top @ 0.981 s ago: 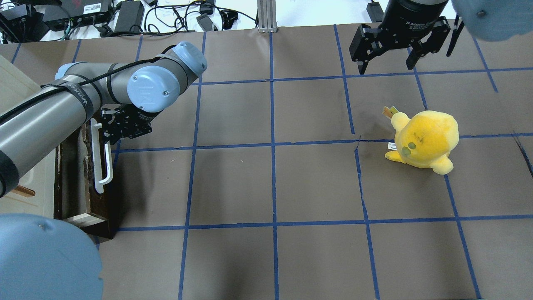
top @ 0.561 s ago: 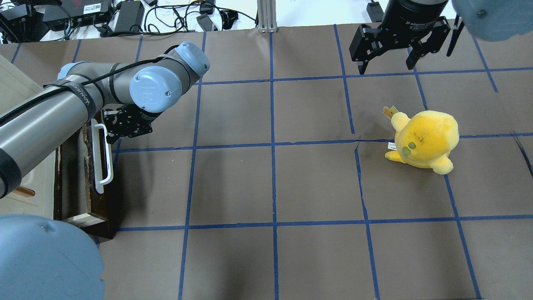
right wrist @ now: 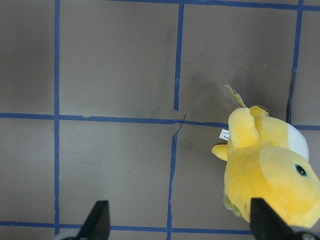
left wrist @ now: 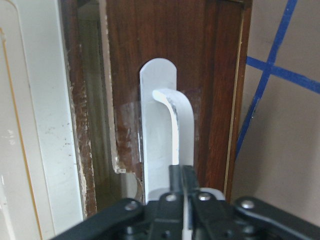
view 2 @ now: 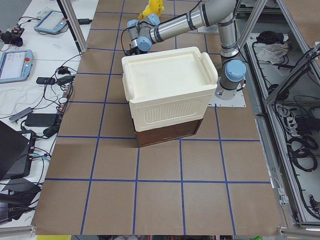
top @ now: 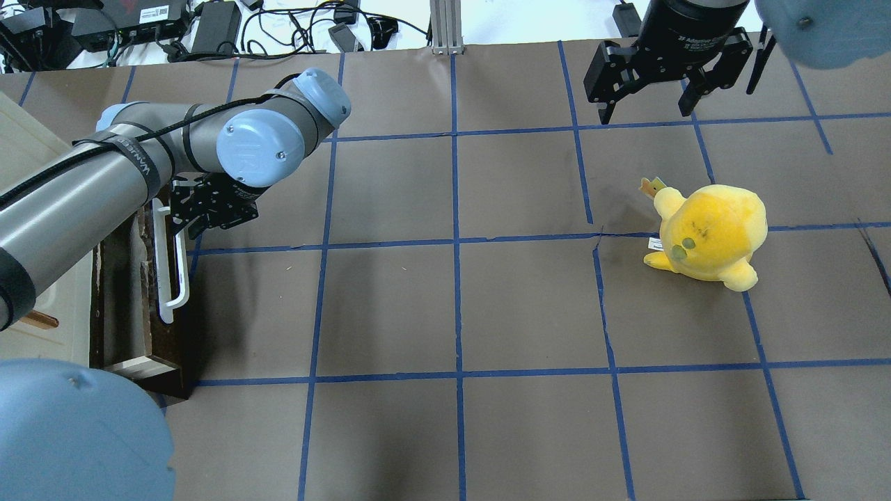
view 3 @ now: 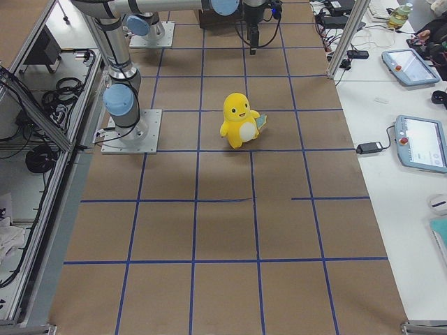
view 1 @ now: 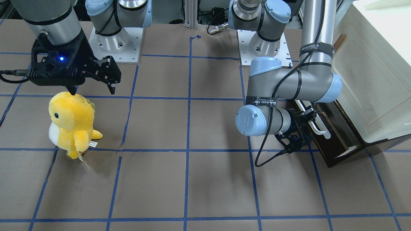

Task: Pull drawer sideways
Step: 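Keep pulling the drawer outward from the cabinet with the left gripper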

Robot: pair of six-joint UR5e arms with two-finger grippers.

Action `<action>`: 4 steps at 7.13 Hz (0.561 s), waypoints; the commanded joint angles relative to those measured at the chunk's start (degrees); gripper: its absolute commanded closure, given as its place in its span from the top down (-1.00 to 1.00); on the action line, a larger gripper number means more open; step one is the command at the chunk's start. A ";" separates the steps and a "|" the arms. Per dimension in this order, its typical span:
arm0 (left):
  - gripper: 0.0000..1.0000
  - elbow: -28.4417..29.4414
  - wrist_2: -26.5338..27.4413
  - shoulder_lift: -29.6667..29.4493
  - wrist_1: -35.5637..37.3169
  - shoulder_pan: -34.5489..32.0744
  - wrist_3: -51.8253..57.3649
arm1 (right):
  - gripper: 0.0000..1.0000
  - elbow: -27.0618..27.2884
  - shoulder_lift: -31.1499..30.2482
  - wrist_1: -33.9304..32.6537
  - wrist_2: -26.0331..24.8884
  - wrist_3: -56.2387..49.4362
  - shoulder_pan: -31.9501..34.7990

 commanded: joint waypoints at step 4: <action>0.22 -0.27 -0.03 -0.60 0.55 0.78 0.55 | 1.00 0.00 0.00 0.00 0.00 0.04 0.00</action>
